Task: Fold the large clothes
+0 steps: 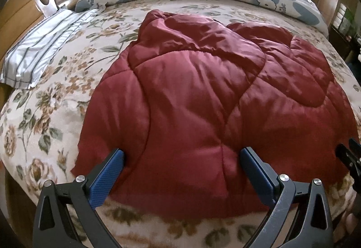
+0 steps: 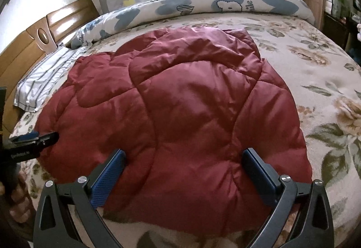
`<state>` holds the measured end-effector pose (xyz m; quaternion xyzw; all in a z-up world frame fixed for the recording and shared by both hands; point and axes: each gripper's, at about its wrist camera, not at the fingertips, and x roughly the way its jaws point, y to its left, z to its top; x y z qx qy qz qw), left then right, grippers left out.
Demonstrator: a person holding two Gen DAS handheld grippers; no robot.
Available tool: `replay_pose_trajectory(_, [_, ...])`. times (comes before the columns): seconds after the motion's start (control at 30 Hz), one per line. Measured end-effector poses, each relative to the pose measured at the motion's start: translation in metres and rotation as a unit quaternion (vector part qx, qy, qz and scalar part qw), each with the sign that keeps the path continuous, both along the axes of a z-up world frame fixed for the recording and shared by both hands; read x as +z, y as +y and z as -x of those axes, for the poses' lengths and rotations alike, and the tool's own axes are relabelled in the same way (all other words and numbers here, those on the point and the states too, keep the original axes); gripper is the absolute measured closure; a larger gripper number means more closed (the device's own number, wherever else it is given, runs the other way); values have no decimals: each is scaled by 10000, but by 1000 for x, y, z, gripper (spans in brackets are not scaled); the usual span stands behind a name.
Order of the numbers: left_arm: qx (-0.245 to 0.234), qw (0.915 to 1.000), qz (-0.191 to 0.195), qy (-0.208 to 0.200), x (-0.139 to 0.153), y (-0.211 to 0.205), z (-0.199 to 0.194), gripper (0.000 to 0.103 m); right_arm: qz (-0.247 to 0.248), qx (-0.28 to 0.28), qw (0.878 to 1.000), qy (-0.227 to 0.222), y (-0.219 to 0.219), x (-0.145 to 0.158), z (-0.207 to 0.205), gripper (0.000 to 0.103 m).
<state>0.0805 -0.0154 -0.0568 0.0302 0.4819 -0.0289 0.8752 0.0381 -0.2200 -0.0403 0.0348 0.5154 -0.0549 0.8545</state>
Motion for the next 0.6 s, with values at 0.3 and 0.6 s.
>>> replay_pose_trajectory(0.3, [-63, 9994, -247, 214, 11, 1, 51, 1, -216, 211, 9994, 167, 18, 24, 38, 0])
replay_pose_trajectory(0.6, [-187, 9973, -698, 119, 34, -13, 91, 1, -267, 488, 9976, 403, 41, 34, 72, 0])
